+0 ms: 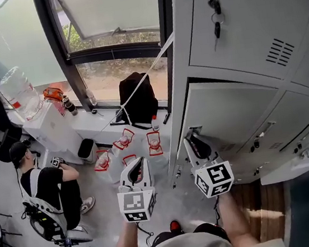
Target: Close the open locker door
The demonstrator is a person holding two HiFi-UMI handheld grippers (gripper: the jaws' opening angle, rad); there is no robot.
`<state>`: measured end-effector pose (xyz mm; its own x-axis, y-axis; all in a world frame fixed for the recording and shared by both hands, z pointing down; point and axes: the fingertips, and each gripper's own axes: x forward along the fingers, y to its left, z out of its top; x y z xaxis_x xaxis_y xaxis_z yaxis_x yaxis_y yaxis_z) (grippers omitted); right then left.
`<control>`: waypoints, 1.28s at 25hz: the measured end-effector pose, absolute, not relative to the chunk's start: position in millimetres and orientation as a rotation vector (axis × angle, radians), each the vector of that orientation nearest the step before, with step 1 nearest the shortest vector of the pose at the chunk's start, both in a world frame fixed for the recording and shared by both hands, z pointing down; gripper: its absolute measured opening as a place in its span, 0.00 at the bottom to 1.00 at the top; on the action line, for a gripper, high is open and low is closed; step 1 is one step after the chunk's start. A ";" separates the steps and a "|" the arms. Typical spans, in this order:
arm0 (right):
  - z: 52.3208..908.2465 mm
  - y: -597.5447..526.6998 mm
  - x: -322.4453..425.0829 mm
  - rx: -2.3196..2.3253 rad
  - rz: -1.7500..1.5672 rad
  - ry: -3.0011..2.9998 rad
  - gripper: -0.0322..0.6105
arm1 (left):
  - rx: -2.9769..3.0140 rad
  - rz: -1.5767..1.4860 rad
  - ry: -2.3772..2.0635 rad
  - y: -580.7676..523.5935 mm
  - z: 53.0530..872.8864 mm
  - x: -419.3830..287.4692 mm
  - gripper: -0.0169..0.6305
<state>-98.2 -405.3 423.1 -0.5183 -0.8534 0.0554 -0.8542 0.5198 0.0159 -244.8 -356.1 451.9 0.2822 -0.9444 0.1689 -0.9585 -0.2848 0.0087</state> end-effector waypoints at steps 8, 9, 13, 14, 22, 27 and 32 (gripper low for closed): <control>423.6 -422.0 -97.6 1.541 0.024 -2.671 0.15 | 2.424 0.195 -1.792 -368.4 456.2 -246.5 0.06; 423.6 -423.5 -97.5 1.544 0.026 -2.670 0.15 | 2.422 0.196 -1.794 -369.5 456.3 -247.5 0.06; 423.2 -428.7 -97.4 1.551 0.029 -2.667 0.15 | 2.410 0.199 -1.802 -371.9 458.1 -250.2 0.06; 423.3 -429.7 -97.4 1.551 0.029 -2.667 0.15 | 2.409 0.200 -1.803 -371.9 458.6 -250.2 0.06; 424.4 -438.4 -94.8 1.573 0.035 -2.650 0.12 | 2.387 0.205 -1.824 -374.4 457.6 -251.3 0.06; 423.8 -438.9 -96.3 1.558 0.031 -2.660 0.12 | 2.384 0.208 -1.837 -375.3 456.0 -252.3 0.06; 423.3 -438.8 -96.5 1.564 -0.017 -2.637 0.12 | 2.386 0.215 -1.836 -374.9 454.7 -248.4 0.06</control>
